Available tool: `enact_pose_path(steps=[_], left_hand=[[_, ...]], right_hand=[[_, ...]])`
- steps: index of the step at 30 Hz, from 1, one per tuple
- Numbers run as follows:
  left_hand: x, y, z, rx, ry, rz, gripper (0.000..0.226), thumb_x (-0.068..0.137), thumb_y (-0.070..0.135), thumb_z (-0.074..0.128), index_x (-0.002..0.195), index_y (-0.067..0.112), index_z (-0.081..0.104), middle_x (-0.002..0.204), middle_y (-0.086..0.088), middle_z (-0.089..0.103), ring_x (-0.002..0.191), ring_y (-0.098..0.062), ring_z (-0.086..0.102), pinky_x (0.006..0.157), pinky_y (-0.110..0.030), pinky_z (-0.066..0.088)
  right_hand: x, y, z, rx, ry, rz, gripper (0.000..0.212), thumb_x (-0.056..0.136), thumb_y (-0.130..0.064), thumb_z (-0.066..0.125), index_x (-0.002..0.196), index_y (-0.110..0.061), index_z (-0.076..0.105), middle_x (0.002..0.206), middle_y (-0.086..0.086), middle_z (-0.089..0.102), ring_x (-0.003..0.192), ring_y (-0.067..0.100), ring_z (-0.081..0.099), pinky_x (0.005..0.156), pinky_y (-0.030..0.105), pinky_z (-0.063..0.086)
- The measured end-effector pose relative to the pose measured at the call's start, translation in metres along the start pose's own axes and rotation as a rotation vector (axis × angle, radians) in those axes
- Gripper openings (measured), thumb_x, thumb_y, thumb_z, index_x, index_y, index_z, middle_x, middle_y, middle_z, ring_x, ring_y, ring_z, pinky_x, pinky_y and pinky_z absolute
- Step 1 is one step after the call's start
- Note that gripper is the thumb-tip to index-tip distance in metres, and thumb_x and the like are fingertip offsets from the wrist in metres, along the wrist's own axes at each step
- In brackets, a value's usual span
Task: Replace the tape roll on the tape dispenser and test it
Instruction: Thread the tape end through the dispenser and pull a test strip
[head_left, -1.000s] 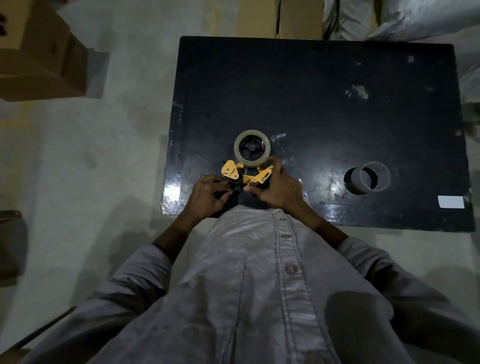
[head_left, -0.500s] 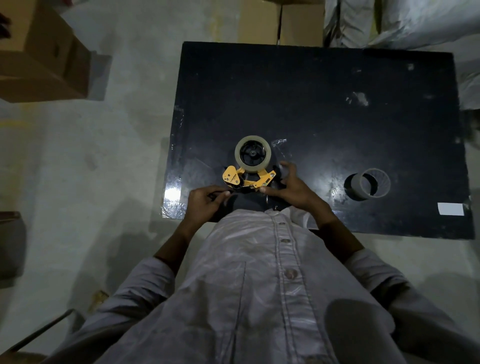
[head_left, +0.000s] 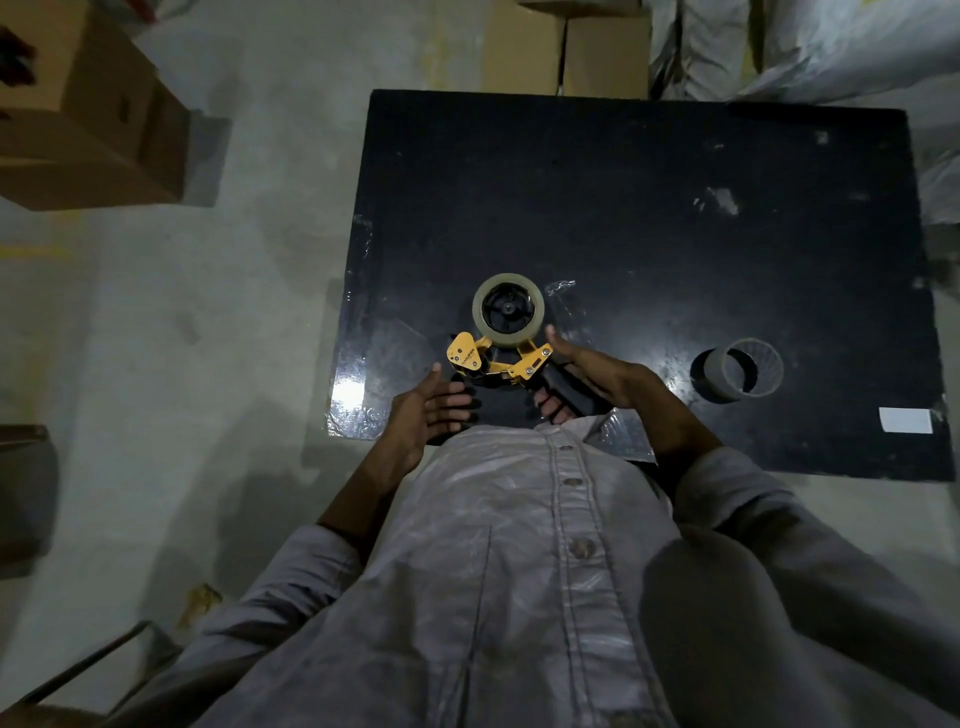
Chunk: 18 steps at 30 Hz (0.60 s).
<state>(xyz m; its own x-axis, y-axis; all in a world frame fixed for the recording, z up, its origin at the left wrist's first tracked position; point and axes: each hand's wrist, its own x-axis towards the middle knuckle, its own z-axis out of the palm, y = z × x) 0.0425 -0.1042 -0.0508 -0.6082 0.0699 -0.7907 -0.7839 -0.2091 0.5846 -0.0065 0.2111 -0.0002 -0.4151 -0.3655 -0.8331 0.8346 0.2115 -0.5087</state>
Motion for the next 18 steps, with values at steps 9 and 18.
enact_pose_path(steps=[9, 18], left_hand=[[0.006, 0.002, 0.000, -0.087, 0.072, -0.013, 0.065, 0.104, 0.064, 0.064, 0.127, 0.004, 0.078, 0.120, -0.016, 0.083, 0.091, -0.027, 0.078, 0.079, -0.039, 0.060], [0.000, -0.008, 0.007, -0.206, 0.276, 0.041, 0.042, 0.103, 0.045, 0.074, 0.106, 0.004, 0.081, 0.082, -0.009, 0.082, 0.064, -0.023, 0.077, 0.063, -0.037, 0.062]], right_hand=[[0.018, 0.025, 0.013, 0.265, -0.148, 0.042, 0.070, 0.098, -0.079, 0.070, 0.116, -0.013, 0.080, 0.121, 0.021, 0.074, 0.069, 0.020, 0.064, 0.055, 0.029, 0.058], [0.019, 0.019, 0.037, 0.353, -0.093, -0.007, 0.061, 0.098, -0.072, 0.072, 0.114, -0.014, 0.069, 0.097, 0.009, 0.060, 0.068, 0.017, 0.052, 0.050, 0.026, 0.045]])
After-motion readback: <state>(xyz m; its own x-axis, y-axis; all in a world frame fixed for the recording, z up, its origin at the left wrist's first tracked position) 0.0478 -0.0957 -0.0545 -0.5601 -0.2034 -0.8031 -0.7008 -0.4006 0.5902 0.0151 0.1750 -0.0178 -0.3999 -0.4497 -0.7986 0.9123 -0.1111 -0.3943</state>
